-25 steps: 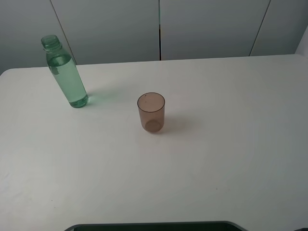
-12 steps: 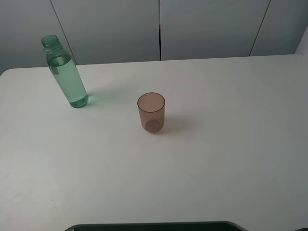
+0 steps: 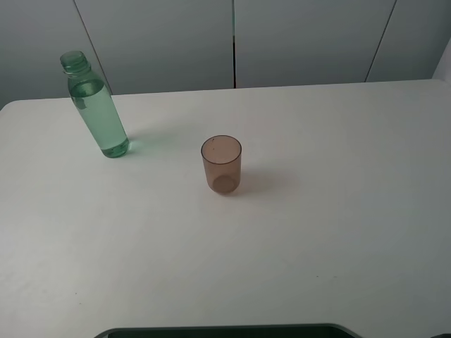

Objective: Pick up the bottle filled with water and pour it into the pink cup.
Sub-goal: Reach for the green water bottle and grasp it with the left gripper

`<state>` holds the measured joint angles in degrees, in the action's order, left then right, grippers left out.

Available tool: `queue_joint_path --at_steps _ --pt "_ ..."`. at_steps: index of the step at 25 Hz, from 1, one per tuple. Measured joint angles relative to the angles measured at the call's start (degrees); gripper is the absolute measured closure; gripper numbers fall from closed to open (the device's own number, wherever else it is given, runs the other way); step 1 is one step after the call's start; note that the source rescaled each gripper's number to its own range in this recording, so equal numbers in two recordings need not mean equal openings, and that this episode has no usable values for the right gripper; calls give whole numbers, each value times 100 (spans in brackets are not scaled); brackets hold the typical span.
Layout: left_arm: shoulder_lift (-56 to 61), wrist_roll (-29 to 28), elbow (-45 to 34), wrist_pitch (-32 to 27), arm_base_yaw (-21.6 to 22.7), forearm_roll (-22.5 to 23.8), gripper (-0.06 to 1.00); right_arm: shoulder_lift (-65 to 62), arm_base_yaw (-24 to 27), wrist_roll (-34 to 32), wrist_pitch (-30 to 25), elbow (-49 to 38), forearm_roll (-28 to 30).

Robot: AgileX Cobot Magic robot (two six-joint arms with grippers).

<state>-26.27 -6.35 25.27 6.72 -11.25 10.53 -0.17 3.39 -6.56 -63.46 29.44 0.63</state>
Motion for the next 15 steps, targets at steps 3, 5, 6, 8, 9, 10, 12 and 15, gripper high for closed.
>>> queue_joint_path --at_steps 3,5,6,8,9,10,12,15 --pt "-524 -36 -731 1394 0 -45 -6 0 0 0 0 0 0" --pt "-918 -4 -1146 2290 0 -167 -6 0 0 0 0 0 0" --pt "-1160 65 -1361 2643 0 -248 -6 0 0 0 0 0 0" --pt "-1618 152 -1696 3379 0 -405 -6 0 0 0 0 0 0" --pt "-1871 190 -1830 3578 0 -476 -6 0 0 0 0 0 0" --pt "-2118 254 -1920 3778 0 -505 -6 0 0 0 0 0 0" --pt "-2558 314 -2032 4099 0 -581 -6 0 0 0 0 0 0" --pt "-3169 347 -2153 4544 0 -618 -6 0 0 0 0 0 0"
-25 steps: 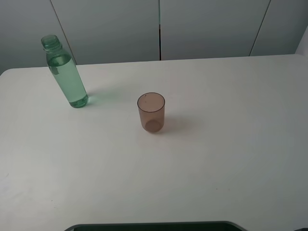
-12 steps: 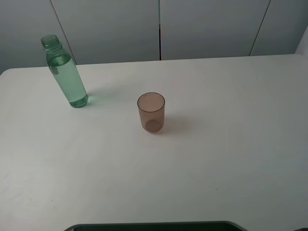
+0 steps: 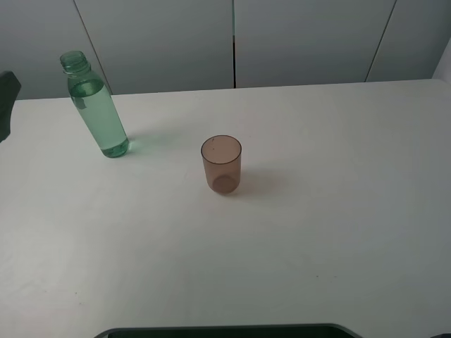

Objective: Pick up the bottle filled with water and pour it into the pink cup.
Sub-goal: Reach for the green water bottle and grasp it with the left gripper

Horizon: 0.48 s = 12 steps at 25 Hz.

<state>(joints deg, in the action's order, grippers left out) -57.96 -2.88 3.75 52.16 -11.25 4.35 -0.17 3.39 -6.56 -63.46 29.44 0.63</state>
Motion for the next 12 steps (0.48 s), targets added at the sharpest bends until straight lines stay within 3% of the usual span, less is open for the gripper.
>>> queue_joint_path --at_steps 12 --pt "-1991 146 -68 974 0 -184 -6 0 0 0 0 0 0"
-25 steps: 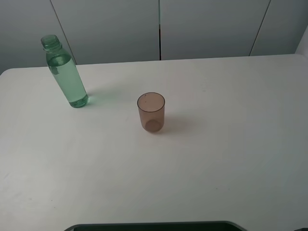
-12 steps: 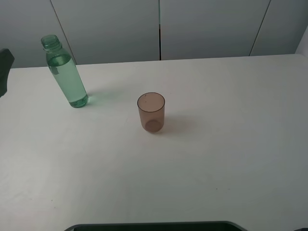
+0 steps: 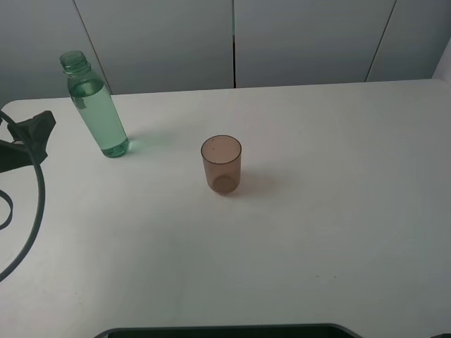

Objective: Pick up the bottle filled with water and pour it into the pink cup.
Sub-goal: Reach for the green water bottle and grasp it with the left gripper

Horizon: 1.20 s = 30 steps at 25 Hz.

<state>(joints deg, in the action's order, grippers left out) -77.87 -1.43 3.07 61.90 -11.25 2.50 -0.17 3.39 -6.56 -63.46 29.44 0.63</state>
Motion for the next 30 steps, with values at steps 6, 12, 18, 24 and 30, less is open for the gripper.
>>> queue_joint_path --at_steps 6,12,18,24,30 --pt "-485 0 10 73 0 -15 -6 0 0 10 0 0 0" --pt "-746 0 339 120 0 -156 -6 0 0 10 0 0 0" --pt "-1554 0 1056 120 0 -213 -6 0 0 10 0 0 0" --pt "-2325 -11 1834 120 0 -37 -6 0 0 10 0 0 0" --pt "-2810 -11 2462 120 0 284 -6 0 0 10 0 0 0"
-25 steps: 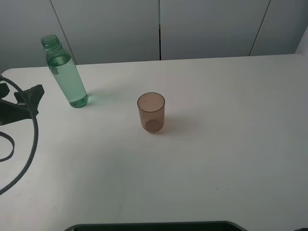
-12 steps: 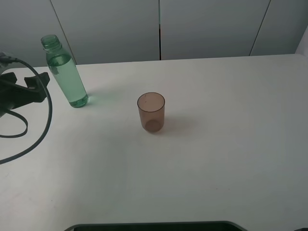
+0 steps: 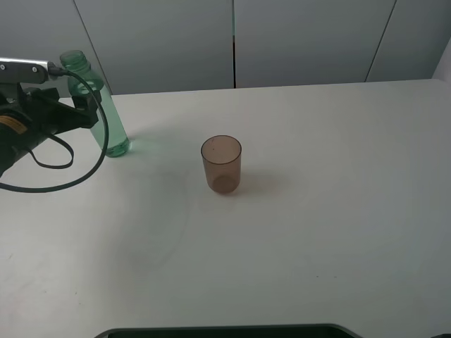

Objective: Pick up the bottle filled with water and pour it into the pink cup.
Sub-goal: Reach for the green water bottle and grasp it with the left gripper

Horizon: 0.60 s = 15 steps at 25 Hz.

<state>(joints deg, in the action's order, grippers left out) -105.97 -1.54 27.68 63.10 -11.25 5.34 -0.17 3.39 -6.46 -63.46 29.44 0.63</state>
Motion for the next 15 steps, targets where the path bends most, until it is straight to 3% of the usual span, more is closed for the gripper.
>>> queue_joint_path --at_steps 15 --pt "-882 -242 912 -68 -14 396 -6 0 0 0 0 0 0"
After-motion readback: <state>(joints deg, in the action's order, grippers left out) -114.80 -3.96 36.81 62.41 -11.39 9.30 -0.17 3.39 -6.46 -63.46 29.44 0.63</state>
